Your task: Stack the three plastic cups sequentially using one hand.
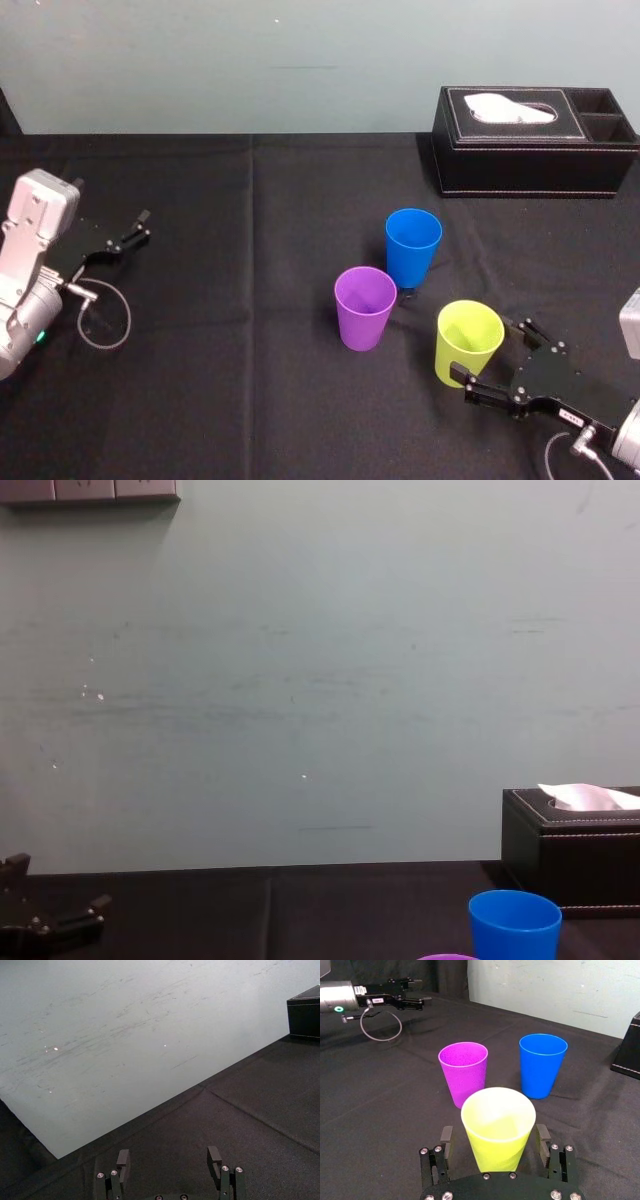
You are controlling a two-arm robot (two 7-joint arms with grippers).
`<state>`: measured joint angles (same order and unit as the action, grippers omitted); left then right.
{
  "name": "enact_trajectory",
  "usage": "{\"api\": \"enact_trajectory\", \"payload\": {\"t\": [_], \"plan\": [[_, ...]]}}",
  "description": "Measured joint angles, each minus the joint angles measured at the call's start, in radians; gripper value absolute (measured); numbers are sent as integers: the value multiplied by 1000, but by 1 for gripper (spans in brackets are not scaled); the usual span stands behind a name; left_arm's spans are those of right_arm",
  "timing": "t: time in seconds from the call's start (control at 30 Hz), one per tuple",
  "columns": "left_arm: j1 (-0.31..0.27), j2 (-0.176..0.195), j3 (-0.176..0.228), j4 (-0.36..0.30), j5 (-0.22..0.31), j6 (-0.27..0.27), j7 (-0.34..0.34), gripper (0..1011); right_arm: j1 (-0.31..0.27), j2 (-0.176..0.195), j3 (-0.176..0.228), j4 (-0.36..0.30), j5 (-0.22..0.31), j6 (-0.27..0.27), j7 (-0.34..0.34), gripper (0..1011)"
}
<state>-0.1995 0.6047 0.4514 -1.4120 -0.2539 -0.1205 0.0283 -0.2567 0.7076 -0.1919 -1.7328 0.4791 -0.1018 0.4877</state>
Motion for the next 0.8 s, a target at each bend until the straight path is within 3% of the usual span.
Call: {"api": "enact_trajectory", "payload": {"t": [0.8], "plan": [[0, 0, 0, 0, 0, 0, 0, 1011, 61, -83, -11, 59, -30, 3, 8, 1003]]}}
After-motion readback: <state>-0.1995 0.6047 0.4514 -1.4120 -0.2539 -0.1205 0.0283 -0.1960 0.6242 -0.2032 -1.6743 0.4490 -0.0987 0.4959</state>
